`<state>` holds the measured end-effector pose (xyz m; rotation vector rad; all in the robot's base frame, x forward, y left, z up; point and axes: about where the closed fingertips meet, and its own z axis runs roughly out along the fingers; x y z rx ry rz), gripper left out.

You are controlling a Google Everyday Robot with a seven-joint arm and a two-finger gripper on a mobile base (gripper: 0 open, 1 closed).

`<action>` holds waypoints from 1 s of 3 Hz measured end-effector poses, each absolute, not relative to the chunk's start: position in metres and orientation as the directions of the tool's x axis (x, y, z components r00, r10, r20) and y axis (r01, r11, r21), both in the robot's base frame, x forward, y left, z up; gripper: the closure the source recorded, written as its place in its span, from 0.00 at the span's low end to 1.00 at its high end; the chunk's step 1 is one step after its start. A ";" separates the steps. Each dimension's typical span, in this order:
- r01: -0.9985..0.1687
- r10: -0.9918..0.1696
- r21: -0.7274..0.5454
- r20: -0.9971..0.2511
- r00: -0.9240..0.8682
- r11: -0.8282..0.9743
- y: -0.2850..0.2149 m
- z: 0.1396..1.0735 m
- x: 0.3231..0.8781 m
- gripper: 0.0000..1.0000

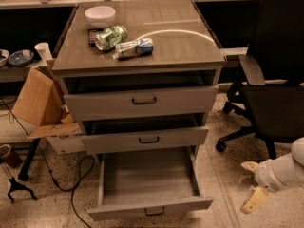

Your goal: Close bottom drawer

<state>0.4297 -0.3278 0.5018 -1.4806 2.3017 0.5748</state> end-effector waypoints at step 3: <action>-0.869 -0.650 0.375 -0.580 -0.491 0.323 -0.340 0.330 0.401 0.66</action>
Offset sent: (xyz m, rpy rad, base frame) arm -0.0246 -0.0389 -0.2089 0.2335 0.2273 -0.0613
